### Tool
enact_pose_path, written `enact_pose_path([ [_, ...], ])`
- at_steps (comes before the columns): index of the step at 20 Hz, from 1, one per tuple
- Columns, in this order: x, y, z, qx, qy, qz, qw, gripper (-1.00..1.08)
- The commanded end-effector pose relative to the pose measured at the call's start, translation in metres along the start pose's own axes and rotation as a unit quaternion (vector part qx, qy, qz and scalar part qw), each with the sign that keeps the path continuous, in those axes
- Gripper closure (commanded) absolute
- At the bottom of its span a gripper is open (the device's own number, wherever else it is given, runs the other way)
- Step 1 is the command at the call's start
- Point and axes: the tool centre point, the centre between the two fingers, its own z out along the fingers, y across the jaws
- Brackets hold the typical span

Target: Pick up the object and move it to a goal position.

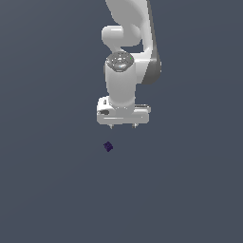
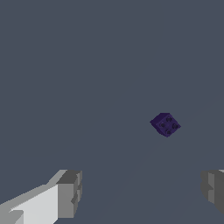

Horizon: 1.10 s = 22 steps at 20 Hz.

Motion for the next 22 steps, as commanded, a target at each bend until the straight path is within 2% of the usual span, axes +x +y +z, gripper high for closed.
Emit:
enact_pose_path([
  [1,0.000,0.000,0.000,0.000,0.000,0.000,1.0000,-0.92],
  [11,0.000,0.011,-0.022,-0.008,0.008,0.001,0.9999,-0.92],
  [22,0.003,0.016,-0.012,-0.010,0.007,-0.025,0.9996,-0.92],
])
